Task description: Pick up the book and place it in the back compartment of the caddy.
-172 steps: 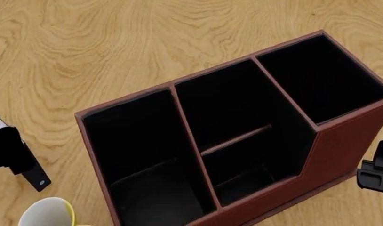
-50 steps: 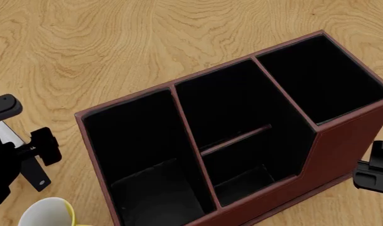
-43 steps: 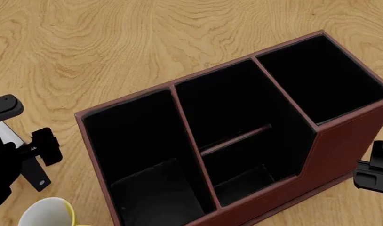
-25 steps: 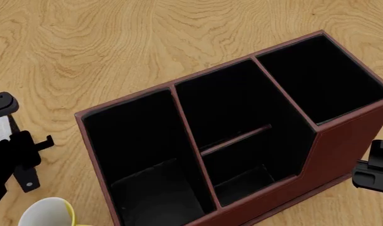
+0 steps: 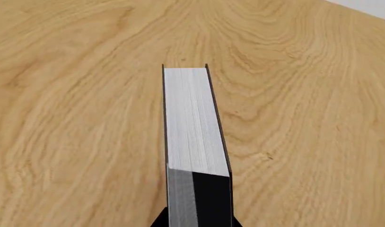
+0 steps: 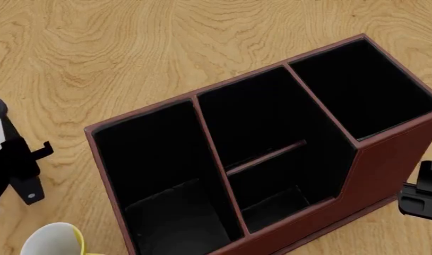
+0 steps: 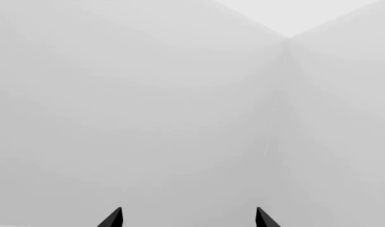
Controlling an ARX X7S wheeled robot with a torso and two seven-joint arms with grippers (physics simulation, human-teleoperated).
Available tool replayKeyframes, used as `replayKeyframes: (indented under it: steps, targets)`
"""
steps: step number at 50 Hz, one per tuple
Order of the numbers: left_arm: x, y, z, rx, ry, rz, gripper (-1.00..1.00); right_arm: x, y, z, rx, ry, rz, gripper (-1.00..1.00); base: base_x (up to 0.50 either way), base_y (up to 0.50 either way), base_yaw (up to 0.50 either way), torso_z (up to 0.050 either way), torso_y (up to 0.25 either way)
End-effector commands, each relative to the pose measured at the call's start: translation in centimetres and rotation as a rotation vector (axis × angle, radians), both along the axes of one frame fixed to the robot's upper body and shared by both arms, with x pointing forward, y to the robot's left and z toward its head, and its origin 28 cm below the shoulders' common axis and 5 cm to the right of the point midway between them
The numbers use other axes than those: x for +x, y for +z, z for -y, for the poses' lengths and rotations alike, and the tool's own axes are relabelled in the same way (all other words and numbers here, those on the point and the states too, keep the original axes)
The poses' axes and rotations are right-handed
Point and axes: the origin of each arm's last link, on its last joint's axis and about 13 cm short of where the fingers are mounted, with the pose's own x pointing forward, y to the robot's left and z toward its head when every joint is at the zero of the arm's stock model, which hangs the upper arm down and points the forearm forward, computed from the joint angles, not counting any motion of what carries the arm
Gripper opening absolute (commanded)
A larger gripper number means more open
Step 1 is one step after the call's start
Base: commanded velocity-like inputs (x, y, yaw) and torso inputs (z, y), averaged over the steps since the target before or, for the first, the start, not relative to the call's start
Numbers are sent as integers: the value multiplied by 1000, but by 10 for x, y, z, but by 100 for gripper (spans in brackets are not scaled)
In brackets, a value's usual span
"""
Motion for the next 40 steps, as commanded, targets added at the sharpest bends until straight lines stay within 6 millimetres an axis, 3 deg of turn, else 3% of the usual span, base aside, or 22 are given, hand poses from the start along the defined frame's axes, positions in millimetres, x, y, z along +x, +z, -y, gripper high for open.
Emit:
replayKeyframes:
  steps: [1, 13, 40]
  targets:
    - [-4, 21, -6, 21, 25, 95, -100, -1, 1, 0, 1, 1, 3, 100, 0, 0, 0, 0, 0]
    - [-9, 37, -10, 126, -35, 205, -100, -4, 3, 0, 4, 0, 9, 100, 0, 0, 0, 0, 2]
    - [-28, 114, -6, 299, -290, 402, -100, -9, 0, 5, 20, -7, 19, 100, 0, 0, 0, 0, 2]
